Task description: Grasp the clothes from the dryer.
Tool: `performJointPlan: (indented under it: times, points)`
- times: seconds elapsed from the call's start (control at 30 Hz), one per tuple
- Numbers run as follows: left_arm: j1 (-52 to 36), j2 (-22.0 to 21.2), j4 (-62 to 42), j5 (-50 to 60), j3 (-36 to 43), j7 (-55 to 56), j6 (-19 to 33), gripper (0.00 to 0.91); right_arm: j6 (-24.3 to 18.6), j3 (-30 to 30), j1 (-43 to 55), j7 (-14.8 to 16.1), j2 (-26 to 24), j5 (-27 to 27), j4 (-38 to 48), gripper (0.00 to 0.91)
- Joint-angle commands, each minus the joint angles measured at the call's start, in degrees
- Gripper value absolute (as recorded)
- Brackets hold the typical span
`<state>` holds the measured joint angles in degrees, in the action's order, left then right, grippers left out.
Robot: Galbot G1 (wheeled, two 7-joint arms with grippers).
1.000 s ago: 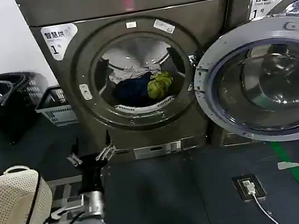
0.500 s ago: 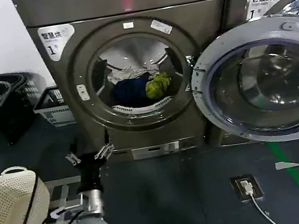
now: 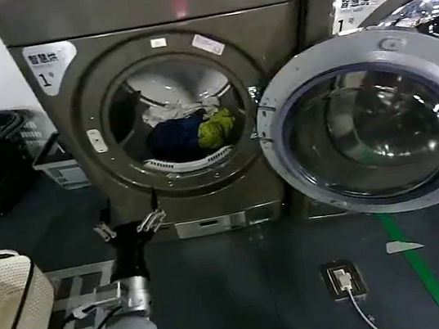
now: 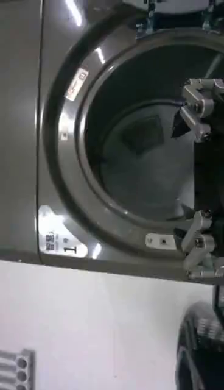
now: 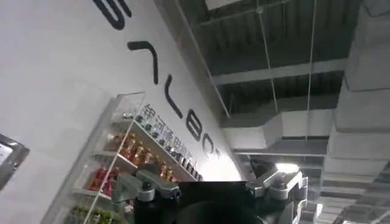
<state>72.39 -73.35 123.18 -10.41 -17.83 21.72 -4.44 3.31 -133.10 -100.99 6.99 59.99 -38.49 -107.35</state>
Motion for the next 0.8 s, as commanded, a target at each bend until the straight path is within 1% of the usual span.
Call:
performJointPlan:
  times: [0.03,0.13,0.23,0.33,0.43,0.47,0.53,0.67,0.73,0.8]
  points:
    - [0.04,0.06,0.13,-0.13,-0.43,-0.15,-0.01,0.907,-0.05,0.02,-0.01,0.01,-0.11,-0.05,-0.11,0.907]
    - [0.01,0.07,0.13,-0.12,-0.48,-0.23,-0.05,0.907,-0.88,0.06,-0.14,0.23,-0.19,-0.43,-0.05,0.907]
    - [-0.03,0.16,0.13,-0.13,-0.59,-0.39,-0.05,0.907,-1.27,-0.07,-0.46,1.83,-0.31,-0.29,0.15,0.907]
    - [-0.1,0.13,0.09,-0.09,-0.6,-0.48,-0.07,0.907,-1.3,0.1,-0.31,2.25,-0.24,-0.66,-0.18,0.907]
    - [-0.37,0.15,0.04,-0.05,-0.58,-0.61,-0.08,0.907,-1.2,0.02,-0.26,1.57,-0.38,-1.22,-0.13,0.907]
    - [-0.48,0.14,0.01,-0.09,-0.59,-0.63,-0.11,0.907,-1.02,-0.08,-0.3,0.9,-0.46,-1.82,-0.22,0.907]
    - [-0.77,0.13,-0.3,0.0,-0.6,-0.74,-0.09,0.907,-0.15,-0.53,-0.33,0.94,-0.44,-3.93,-0.76,0.907]
    - [-1.85,0.28,-1.07,0.07,-0.02,-0.93,-0.23,0.907,-0.31,-0.72,-0.37,1.13,-0.37,-3.93,-0.64,0.907]
    - [-2.29,0.08,-1.41,0.09,0.18,-0.96,-0.25,0.907,0.48,-1.01,-0.43,0.58,-0.47,-6.21,-1.23,0.907]
    - [-2.41,-0.03,-1.63,0.2,0.29,-0.99,-0.22,0.907,0.68,-1.07,-0.38,0.64,-0.57,-6.47,-1.27,0.907]
